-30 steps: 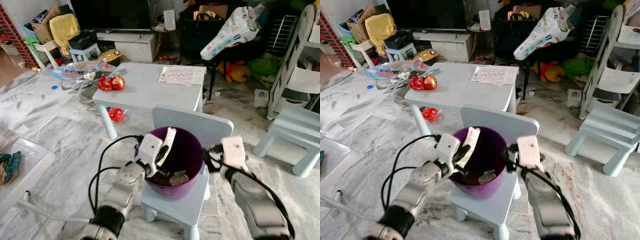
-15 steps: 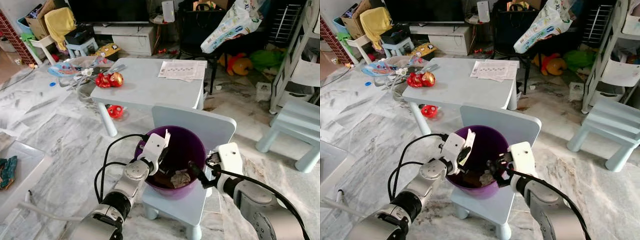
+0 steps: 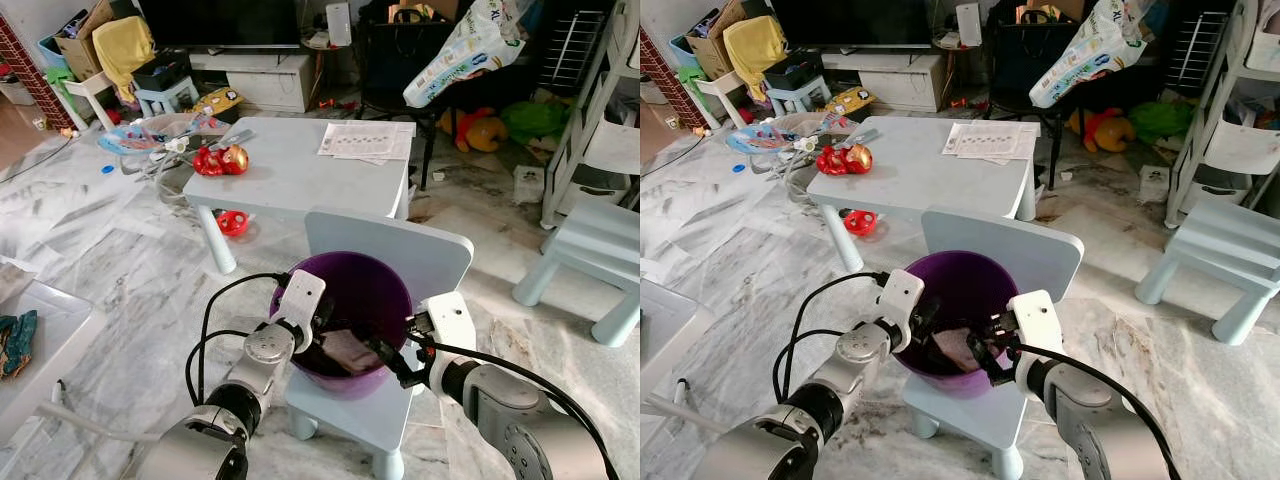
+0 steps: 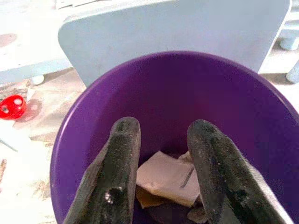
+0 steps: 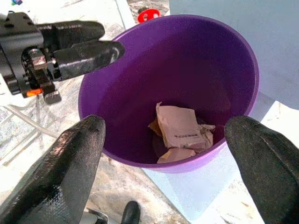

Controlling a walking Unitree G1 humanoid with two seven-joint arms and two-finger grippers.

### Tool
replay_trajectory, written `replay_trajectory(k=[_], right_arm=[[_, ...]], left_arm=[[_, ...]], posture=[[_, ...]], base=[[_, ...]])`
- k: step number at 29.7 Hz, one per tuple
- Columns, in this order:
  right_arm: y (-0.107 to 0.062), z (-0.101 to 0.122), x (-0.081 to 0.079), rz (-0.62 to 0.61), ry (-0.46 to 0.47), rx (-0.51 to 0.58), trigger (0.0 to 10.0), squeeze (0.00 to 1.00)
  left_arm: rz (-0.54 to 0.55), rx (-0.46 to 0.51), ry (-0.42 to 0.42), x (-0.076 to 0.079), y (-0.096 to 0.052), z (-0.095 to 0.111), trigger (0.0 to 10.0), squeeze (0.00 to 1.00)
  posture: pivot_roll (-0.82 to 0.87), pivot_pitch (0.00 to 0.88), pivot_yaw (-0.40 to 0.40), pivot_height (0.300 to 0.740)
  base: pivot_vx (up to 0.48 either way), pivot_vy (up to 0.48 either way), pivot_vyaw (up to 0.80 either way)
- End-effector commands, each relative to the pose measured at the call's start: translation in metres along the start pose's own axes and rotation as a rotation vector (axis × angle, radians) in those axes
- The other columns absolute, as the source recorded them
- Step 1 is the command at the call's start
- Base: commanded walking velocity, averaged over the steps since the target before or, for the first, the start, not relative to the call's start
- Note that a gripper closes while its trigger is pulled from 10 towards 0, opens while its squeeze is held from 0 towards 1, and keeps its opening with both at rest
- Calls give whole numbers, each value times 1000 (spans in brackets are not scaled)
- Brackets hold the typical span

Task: Picking trash to rubbish bin

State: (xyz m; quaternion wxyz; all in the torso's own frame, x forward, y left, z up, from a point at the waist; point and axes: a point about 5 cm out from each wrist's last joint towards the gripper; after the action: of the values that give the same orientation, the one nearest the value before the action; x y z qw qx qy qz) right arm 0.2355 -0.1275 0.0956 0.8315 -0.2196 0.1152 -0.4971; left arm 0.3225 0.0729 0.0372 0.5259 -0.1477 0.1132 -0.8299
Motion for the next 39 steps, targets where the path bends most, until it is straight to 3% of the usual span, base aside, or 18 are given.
replay_trajectory(k=[1,8,10,11,14,18,22,24,27,32,38,39], right_arm=[[1,6,-5,30,-15,18,10000,0],[4,9,-3,9,-33,31,10000,0],[6,15,1,-33,-45,78,10000,0],[8,23,5,-77,-55,137,10000,0],[10,30,9,-112,-102,181,10000,0],[20,51,15,-151,-207,239,10000,0],[26,63,24,-193,-204,280,10000,0],[30,70,25,-202,-206,306,10000,0],[30,72,25,-206,-213,323,10000,0],[31,81,27,-232,-211,396,10000,0],[30,86,28,-246,-208,445,10000,0],[29,87,29,-250,-212,454,10000,0]], left_arm=[[14,21,-19,-4,1,5,10000,1000],[90,123,-28,-17,0,24,10000,1000],[121,213,-26,-25,-1,40,10000,1000],[145,307,-14,-34,-5,55,10000,1000],[171,386,-1,-43,-13,64,10000,1000],[256,432,13,-65,-33,55,10000,1000],[339,489,9,-76,-49,52,10000,1000],[416,563,20,-83,-67,59,10000,1000],[442,598,34,-84,-76,63,10000,1000],[541,722,84,-87,-105,87,10000,1000],[523,711,89,-80,-106,91,10000,1000],[516,701,86,-78,-105,90,10000,776]], posture=[[-161,47,138,740],[-159,45,138,740],[-151,42,137,740],[-137,40,132,740],[-123,39,128,740],[-101,37,120,740],[-81,34,103,740],[-68,32,91,740],[-56,30,80,740],[-41,30,64,740],[-43,26,64,740],[-43,26,64,740]], base=[[0,0,0],[0,0,0],[0,0,0],[0,0,0],[0,0,0],[0,0,0],[0,0,0],[0,0,0],[0,0,0],[0,0,0],[0,0,0],[0,0,0]])
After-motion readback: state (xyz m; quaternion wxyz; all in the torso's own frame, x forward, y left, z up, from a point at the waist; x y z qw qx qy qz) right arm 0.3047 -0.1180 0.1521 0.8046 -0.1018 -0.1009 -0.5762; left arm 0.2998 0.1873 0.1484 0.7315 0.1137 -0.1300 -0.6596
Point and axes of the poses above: a point about 5 cm out from each wrist's last joint towards the gripper, its own y axis pointing out of the wrist towards the gripper, its own z axis along the axis of the wrist's last joint, x = y × z, and after that the axes turned 11 degrees about -y, right-handed
